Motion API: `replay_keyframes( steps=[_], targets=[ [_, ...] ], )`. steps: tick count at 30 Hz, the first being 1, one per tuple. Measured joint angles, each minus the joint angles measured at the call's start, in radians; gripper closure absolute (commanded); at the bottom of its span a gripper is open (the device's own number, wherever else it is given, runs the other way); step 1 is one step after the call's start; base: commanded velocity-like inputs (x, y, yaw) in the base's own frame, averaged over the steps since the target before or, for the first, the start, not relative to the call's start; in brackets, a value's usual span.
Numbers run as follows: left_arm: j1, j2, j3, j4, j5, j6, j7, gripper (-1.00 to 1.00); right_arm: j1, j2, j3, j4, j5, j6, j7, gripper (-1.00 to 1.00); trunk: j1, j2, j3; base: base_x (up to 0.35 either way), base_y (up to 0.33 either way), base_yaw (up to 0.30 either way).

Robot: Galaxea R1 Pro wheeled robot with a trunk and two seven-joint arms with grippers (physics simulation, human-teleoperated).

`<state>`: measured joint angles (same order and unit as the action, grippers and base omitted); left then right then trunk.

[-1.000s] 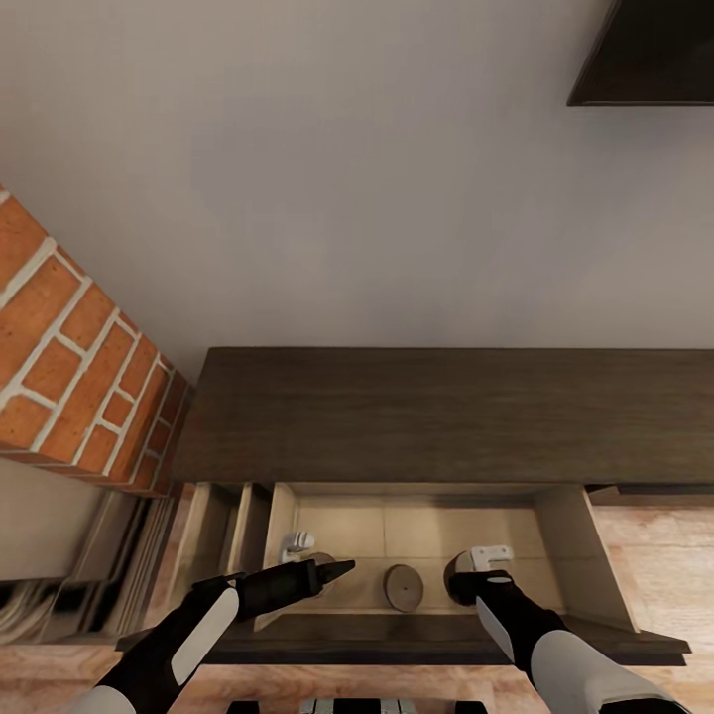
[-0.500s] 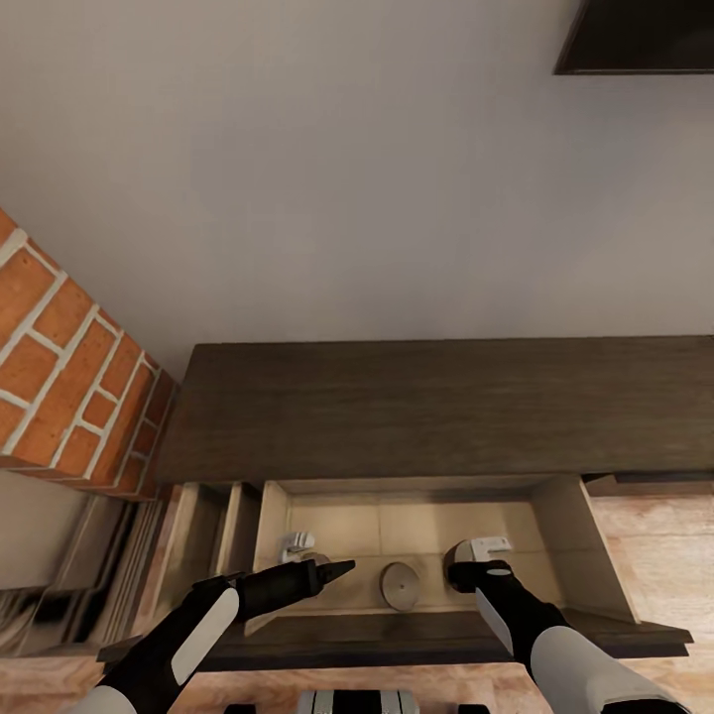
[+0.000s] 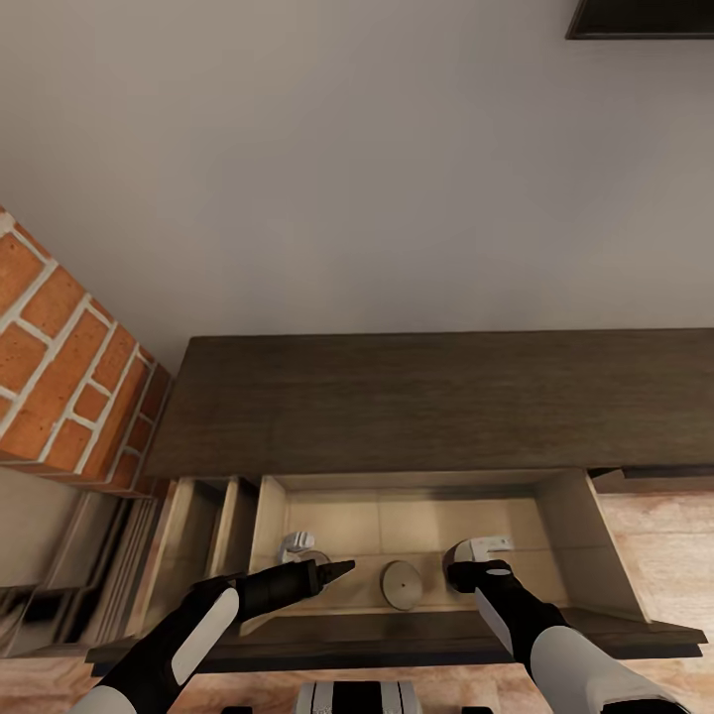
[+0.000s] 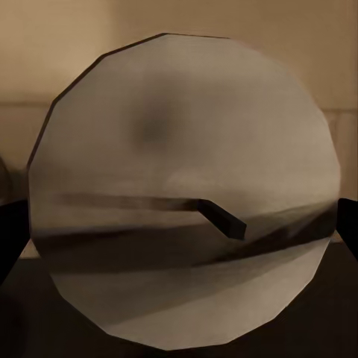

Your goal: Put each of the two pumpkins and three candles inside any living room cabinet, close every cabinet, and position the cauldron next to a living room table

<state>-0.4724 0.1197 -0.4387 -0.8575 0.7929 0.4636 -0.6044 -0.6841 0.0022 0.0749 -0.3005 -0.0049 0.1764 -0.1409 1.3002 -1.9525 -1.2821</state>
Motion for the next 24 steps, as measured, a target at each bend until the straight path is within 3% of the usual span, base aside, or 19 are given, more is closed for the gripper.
replay_keyframes(
  steps=[11, 24],
  targets=[
    [0.000, 0.000, 0.000, 0.000, 0.000, 0.000, 0.000, -1.00, 0.000, -0.001, 0.000, -0.002, 0.000, 0.000, -0.001, 1.00, 0.042, -0.077, -0.034, 0.000, 0.000, 0.000],
    [0.000, -0.002, 0.000, 0.001, 0.000, 0.001, 0.000, -1.00, 0.000, 0.001, 0.000, -0.008, 0.000, 0.001, -0.001, 1.00, 0.042, -0.077, -0.035, -0.032, -0.018, 0.000]
  ],
)
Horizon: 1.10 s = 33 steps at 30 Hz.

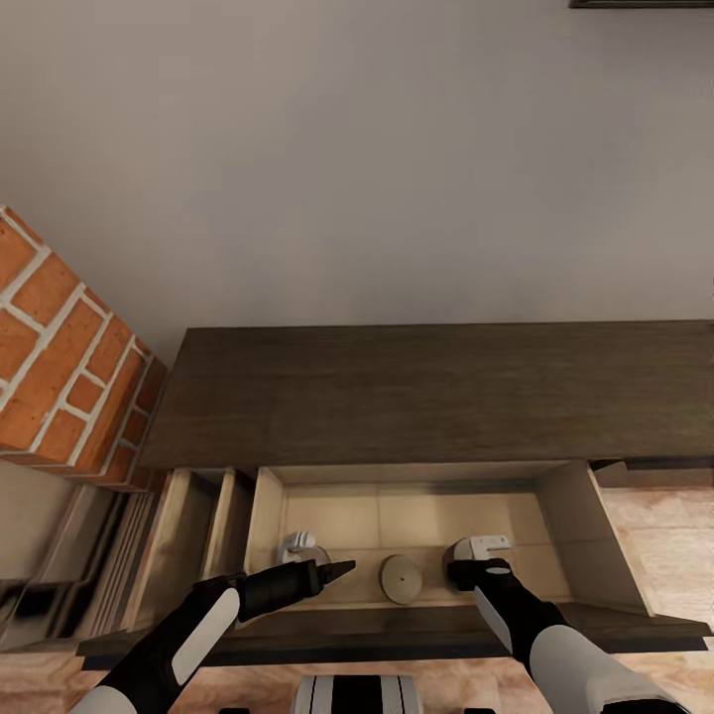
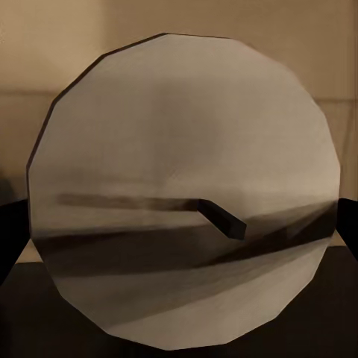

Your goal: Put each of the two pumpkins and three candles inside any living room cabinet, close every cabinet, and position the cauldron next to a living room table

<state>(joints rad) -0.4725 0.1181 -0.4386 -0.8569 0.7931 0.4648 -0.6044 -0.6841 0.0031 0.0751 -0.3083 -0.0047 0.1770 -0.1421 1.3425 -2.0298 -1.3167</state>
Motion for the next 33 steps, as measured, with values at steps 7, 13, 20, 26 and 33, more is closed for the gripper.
replay_keyframes(
  steps=[7, 13, 20, 26, 33],
  targets=[
    [0.000, 0.000, 0.000, -0.001, 0.000, 0.000, 0.000, -1.00, 0.000, 0.000, 0.000, 0.000, 0.000, 0.000, 0.000, 1.00, 0.000, 0.000, 0.000, -0.002, -0.001, 0.071],
    [0.000, 0.000, 0.000, -0.001, 0.000, 0.000, 0.000, -1.00, 0.000, 0.000, 0.000, -0.003, 0.000, 0.000, 0.000, 1.00, 0.000, 0.000, 0.000, 0.000, 0.000, 0.099],
    [0.000, -0.001, 0.000, -0.001, 0.000, 0.000, 0.000, -1.00, 0.000, -0.001, -0.001, -0.007, -0.002, 0.001, 0.000, 1.00, 0.000, 0.000, 0.000, 0.000, -0.038, 0.002],
    [0.000, -0.003, 0.001, -0.001, 0.000, 0.000, 0.001, -1.00, 0.000, -0.001, -0.002, -0.008, -0.002, 0.001, 0.000, 1.00, 0.000, 0.000, 0.000, 0.000, -0.247, 0.000],
    [0.000, -0.002, 0.000, -0.001, 0.000, -0.001, 0.000, -1.00, 0.000, -0.001, -0.001, -0.007, -0.002, 0.001, 0.000, 1.00, 0.000, 0.000, 0.000, 0.000, -0.029, 0.000]
  ],
)
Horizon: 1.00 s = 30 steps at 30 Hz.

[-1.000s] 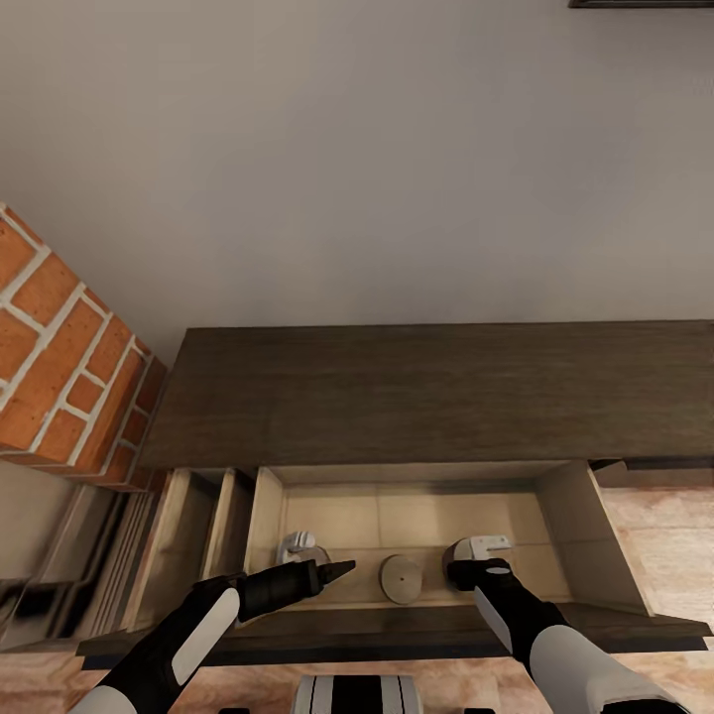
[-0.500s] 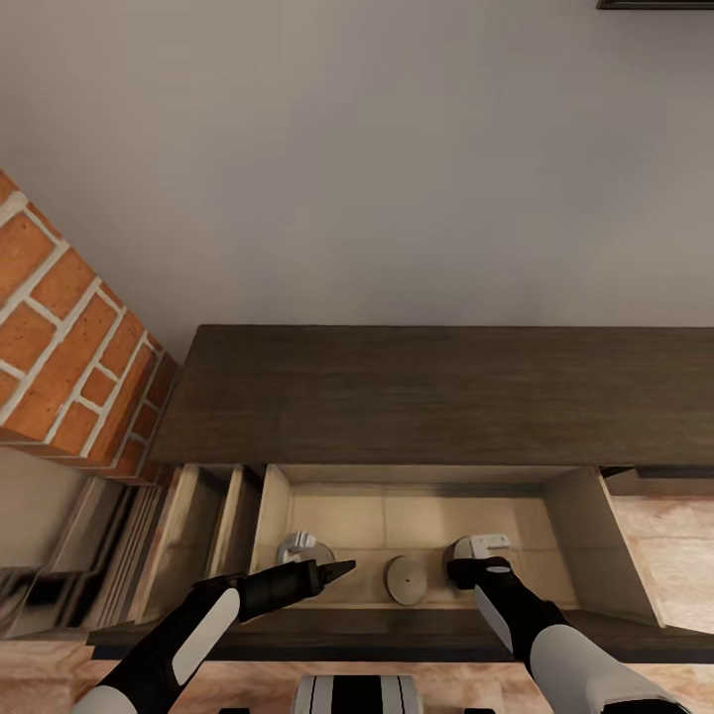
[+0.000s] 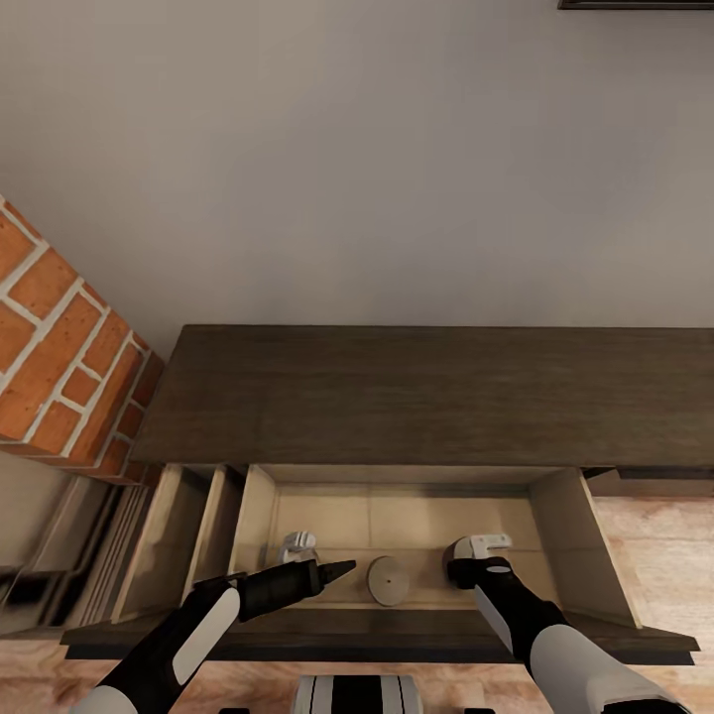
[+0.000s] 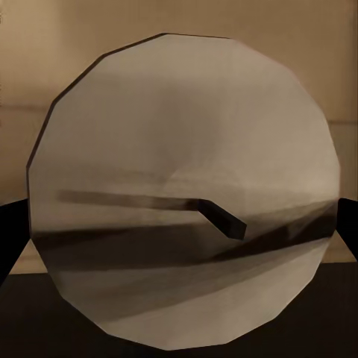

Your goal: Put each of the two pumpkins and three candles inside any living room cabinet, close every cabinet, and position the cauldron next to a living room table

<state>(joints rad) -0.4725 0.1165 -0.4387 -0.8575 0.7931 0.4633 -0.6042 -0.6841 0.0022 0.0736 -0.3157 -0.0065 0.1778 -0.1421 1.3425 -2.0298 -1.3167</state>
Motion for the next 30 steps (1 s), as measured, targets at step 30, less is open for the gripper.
replay_keyframes(
  steps=[30],
  targets=[
    [-0.001, 0.033, 0.003, -0.022, -0.001, 0.005, -0.389, -1.00, 0.000, 0.003, 0.000, 0.003, -0.004, -0.001, 0.000, 1.00, 0.031, -0.056, -0.025, 0.000, 0.000, 0.000]
  ],
)
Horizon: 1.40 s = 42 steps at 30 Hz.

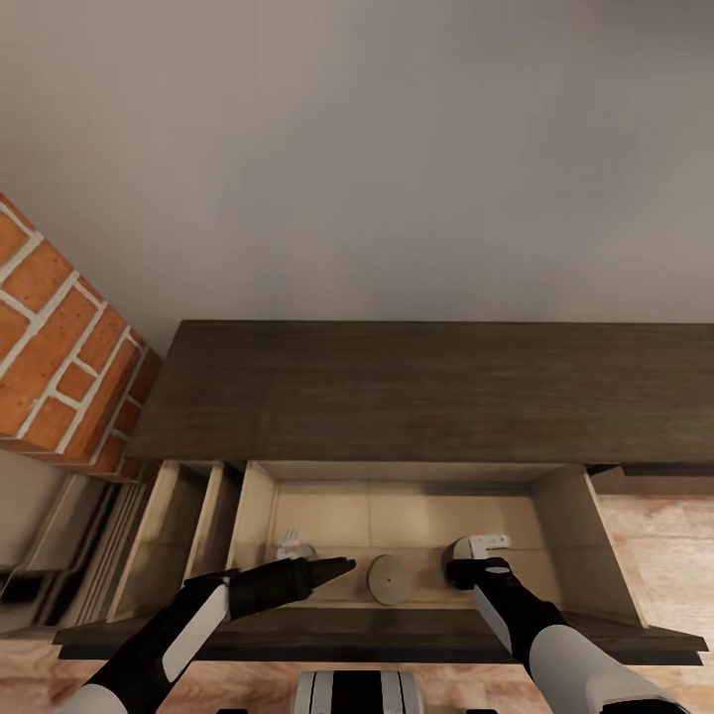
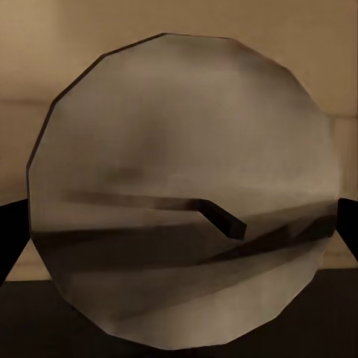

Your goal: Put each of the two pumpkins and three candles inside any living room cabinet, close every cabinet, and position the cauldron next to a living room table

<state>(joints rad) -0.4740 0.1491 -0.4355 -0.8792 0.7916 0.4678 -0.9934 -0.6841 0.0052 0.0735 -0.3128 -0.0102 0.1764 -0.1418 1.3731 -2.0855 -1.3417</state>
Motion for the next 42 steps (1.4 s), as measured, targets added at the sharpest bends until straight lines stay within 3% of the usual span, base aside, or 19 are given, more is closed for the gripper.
replay_keyframes(
  steps=[5, 12, 21, 22, 35, 42],
  targets=[
    [0.000, 0.004, 0.000, 0.000, -0.001, 0.000, -0.030, -1.00, 0.000, 0.000, 0.000, 0.000, 0.001, 0.000, 0.000, 1.00, 0.019, -0.035, -0.016, 0.000, 0.000, 0.000],
    [0.000, 0.004, 0.000, 0.000, -0.001, 0.000, -0.033, -1.00, -0.001, -0.002, -0.006, -0.076, 0.003, 0.001, -0.003, 1.00, 0.046, -0.084, -0.037, 0.000, 0.000, 0.000],
    [0.000, 0.004, 0.001, 0.003, 0.000, -0.003, -0.034, -1.00, -0.001, -0.002, -0.003, -0.074, 0.010, 0.001, -0.002, 1.00, 0.046, -0.084, -0.038, 0.000, 0.000, 0.000],
    [0.000, 0.004, 0.001, 0.003, 0.000, -0.003, -0.034, -1.00, -0.001, -0.002, -0.003, -0.075, 0.010, 0.001, -0.002, -1.00, 0.046, -0.084, -0.038, 0.000, 0.000, 0.000],
    [0.000, 0.004, 0.001, 0.008, 0.000, -0.003, -0.034, -1.00, 0.000, -0.009, -0.002, -0.020, 0.009, 0.001, 0.001, -1.00, 0.046, -0.084, -0.038, 0.000, 0.000, 0.000],
    [0.000, 0.004, 0.001, 0.009, -0.001, -0.003, -0.034, -1.00, 0.000, -0.007, -0.032, -0.132, 0.008, 0.053, 0.007, -1.00, 0.046, -0.084, -0.038, 0.000, 0.000, 0.000]
  ],
)
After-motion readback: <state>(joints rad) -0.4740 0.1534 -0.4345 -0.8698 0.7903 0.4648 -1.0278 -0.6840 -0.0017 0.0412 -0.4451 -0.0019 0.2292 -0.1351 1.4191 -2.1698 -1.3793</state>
